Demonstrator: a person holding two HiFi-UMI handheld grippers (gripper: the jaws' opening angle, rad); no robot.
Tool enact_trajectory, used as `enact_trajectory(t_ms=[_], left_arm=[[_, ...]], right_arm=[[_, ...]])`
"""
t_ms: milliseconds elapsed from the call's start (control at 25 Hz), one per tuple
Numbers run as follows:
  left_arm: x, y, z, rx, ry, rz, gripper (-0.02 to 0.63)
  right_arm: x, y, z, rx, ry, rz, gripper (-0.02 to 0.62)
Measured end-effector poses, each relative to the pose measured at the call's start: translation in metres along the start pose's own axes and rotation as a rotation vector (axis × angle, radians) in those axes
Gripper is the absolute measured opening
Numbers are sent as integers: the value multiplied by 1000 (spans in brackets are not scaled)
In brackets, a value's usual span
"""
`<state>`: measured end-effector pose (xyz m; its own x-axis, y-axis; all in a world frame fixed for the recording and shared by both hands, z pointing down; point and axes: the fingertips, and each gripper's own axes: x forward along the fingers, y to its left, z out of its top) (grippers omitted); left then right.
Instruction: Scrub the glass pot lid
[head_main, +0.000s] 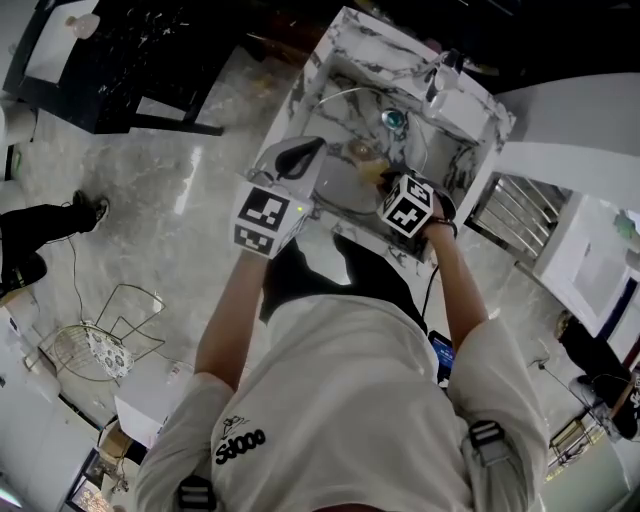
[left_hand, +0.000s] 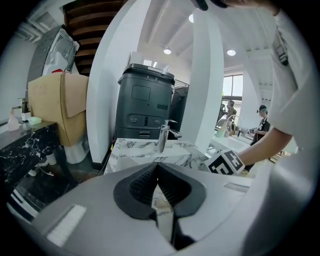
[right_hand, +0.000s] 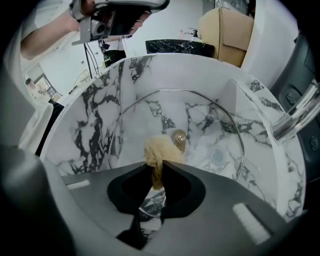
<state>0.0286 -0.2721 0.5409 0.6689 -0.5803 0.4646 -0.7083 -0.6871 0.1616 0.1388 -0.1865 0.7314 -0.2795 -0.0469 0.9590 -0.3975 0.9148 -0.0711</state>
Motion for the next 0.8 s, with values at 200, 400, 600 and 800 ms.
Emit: enact_trajectory(t_ms=[200, 400, 600, 800], left_arm=[[2, -3, -2, -2, 10, -4, 11], [-2, 1, -4, -7, 14, 15, 11], [-7, 6, -6, -22, 20, 40, 11], [-15, 11, -11, -37, 41, 67, 11]], right_arm=[[4, -20, -6, 21, 9, -50, 46], [12, -53, -2, 51, 8, -118, 46], [22, -80, 18, 88, -16, -174, 48], [28, -84, 44, 85, -61, -176, 49]])
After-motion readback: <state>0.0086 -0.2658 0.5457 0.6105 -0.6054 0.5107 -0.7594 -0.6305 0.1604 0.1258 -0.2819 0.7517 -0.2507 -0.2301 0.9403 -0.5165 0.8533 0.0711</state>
